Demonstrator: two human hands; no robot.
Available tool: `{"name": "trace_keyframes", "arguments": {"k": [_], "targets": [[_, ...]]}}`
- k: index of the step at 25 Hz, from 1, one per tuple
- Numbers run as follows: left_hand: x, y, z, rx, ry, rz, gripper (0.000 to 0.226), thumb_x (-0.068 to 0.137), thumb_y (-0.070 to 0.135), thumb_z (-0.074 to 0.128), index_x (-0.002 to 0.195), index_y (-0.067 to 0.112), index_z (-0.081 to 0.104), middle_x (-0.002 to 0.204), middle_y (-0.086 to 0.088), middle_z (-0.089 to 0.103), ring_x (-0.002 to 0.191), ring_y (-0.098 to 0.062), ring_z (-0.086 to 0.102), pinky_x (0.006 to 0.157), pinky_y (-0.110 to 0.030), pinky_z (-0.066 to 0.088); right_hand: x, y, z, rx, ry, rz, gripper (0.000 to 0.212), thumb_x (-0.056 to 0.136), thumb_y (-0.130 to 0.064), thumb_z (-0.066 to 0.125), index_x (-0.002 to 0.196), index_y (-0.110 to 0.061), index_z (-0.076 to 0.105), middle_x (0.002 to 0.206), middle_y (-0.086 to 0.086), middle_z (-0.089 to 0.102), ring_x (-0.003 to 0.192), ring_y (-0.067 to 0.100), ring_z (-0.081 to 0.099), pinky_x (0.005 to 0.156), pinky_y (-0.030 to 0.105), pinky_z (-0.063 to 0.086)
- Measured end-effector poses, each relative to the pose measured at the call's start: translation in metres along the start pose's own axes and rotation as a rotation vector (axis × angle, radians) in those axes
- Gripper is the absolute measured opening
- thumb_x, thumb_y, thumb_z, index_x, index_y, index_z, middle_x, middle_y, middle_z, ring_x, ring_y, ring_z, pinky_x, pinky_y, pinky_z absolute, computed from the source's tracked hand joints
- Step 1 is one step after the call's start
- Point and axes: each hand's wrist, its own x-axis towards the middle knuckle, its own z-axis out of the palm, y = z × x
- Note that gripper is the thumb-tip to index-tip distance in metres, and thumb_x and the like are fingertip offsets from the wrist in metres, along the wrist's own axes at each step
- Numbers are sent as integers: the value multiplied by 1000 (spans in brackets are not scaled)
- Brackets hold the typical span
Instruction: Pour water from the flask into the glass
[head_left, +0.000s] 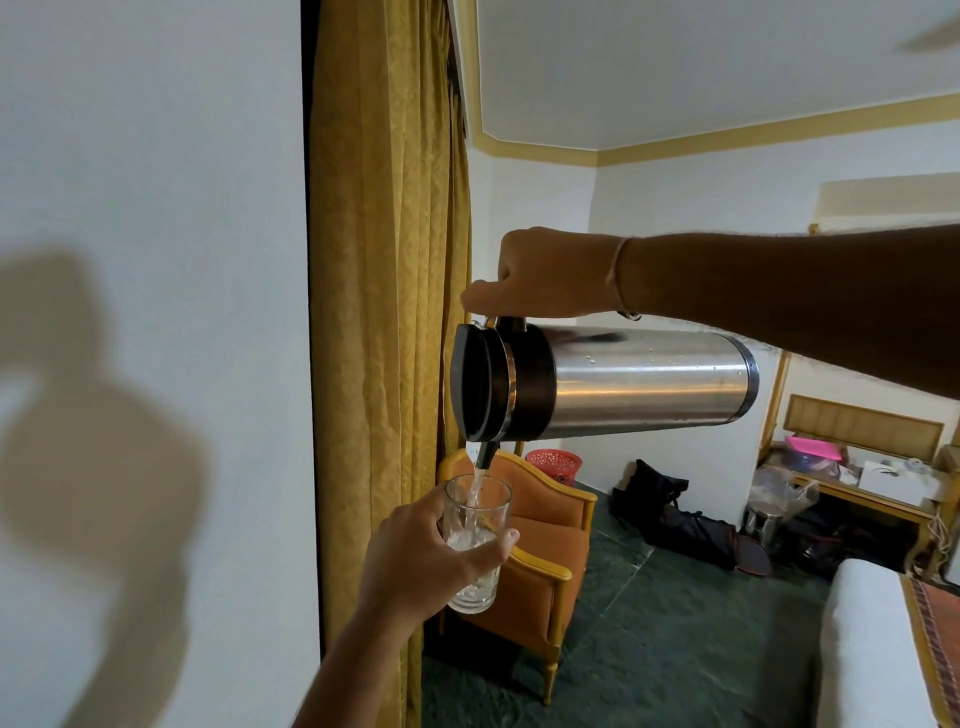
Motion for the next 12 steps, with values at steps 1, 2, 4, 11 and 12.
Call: {"name": "trace_keyframes", "arguments": {"k": [1, 2, 4, 11, 12], "targets": [[0, 0, 0, 1, 1, 3, 56, 68, 93, 69, 101, 48, 69, 101, 52, 66, 95, 18, 68, 65, -10, 49, -1, 0, 0, -1, -2, -2, 63, 55, -82, 33, 58, -22, 52, 52, -7, 48, 40, 7, 41, 25, 8, 29], [-1, 0, 1, -2, 0, 7, 58, 68, 93, 69, 103, 47, 69, 101, 50, 67, 94, 17, 69, 66, -11, 49, -2, 0, 0, 3, -2, -3, 62, 57, -81, 34, 58, -22, 52, 52, -7, 48, 40, 7, 41, 26, 8, 29], [-1, -2, 2, -14, -7, 7, 61, 68, 92, 70, 108, 46, 71, 97, 45, 72, 92, 14, 70, 69, -15, 54, -3, 1, 0, 13, 6, -7, 59, 59, -79, 35, 58, -22, 51, 52, -7, 47, 40, 7, 40, 26, 7, 30], [0, -3, 5, -11, -35, 24, 66, 68, 91, 71, 115, 44, 71, 91, 29, 79, 87, 9, 75, 75, -25, 64, -5, 5, 1, -7, 30, 2, 50, 84, -64, 51, 59, -21, 51, 53, -6, 46, 42, 8, 39, 28, 5, 31], [-1, -3, 5, -14, -39, 25, 66, 69, 89, 73, 116, 43, 71, 92, 29, 79, 88, 9, 75, 76, -24, 64, -6, 5, -1, -14, 32, 2, 50, 84, -64, 51, 58, -21, 50, 53, -6, 46, 42, 8, 39, 29, 5, 32]]}}
